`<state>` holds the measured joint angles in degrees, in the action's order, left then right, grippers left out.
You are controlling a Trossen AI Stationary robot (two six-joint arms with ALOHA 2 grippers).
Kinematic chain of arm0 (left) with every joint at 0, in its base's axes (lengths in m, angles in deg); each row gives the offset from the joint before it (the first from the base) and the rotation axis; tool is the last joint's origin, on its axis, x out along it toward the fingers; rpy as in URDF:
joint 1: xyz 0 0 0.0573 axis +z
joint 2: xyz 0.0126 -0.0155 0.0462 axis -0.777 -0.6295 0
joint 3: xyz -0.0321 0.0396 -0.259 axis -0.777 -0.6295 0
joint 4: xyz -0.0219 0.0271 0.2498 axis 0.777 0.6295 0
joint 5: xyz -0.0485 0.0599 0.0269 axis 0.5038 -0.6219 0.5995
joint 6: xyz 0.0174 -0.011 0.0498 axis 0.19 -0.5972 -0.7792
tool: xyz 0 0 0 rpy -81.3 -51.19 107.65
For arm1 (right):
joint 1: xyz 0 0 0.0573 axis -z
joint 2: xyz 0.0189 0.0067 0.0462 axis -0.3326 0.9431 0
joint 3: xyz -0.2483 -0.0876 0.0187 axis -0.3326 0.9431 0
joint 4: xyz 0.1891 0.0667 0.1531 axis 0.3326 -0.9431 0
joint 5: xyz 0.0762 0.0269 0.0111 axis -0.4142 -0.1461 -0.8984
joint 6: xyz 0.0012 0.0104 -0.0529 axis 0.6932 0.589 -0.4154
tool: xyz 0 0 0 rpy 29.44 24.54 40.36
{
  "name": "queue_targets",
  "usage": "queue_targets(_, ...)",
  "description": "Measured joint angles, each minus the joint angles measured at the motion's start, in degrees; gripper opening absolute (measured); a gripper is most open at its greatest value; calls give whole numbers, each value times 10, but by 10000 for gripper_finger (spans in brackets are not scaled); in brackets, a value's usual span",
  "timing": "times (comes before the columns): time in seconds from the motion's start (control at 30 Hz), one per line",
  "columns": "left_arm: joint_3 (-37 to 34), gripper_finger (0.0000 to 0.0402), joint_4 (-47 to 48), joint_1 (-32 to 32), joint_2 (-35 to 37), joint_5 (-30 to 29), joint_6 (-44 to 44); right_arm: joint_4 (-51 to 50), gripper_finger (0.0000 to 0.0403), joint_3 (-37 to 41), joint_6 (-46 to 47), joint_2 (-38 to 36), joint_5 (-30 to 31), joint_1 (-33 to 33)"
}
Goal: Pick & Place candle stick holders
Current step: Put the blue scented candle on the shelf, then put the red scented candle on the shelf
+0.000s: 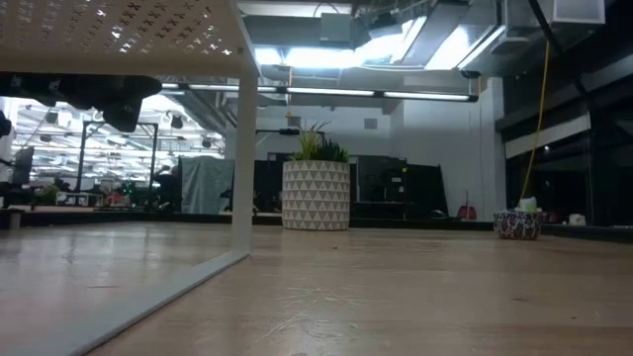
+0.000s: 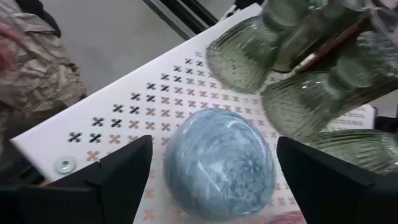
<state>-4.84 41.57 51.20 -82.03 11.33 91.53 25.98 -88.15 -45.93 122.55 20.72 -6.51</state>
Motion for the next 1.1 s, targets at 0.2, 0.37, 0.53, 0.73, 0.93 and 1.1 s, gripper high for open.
queue_targets(0.2, 0, 6, 0, 0, 0, 0, 0, -9, 355, 0, -3, -4, -2, -5)
queue_targets(0.37, 0, 6, 0, 0, 0, 0, 0, -68, 355, 1, -22, -46, -5, -16)
queue_targets(0.53, 0, 6, 0, 0, 0, 0, 0, -154, 355, 1, -5, -90, -4, -14)
queue_targets(0.73, 0, 6, -1, 0, 0, 0, 0, -262, 355, 1, 40, -147, -5, -4)
queue_targets(0.93, 0, 6, -2, 0, 0, 0, 0, -325, 355, 0, 68, -189, -3, 4)
queue_targets(1.1, 0, 6, -3, 0, 0, 0, 0, -390, 355, 0, 71, -209, -3, 4)
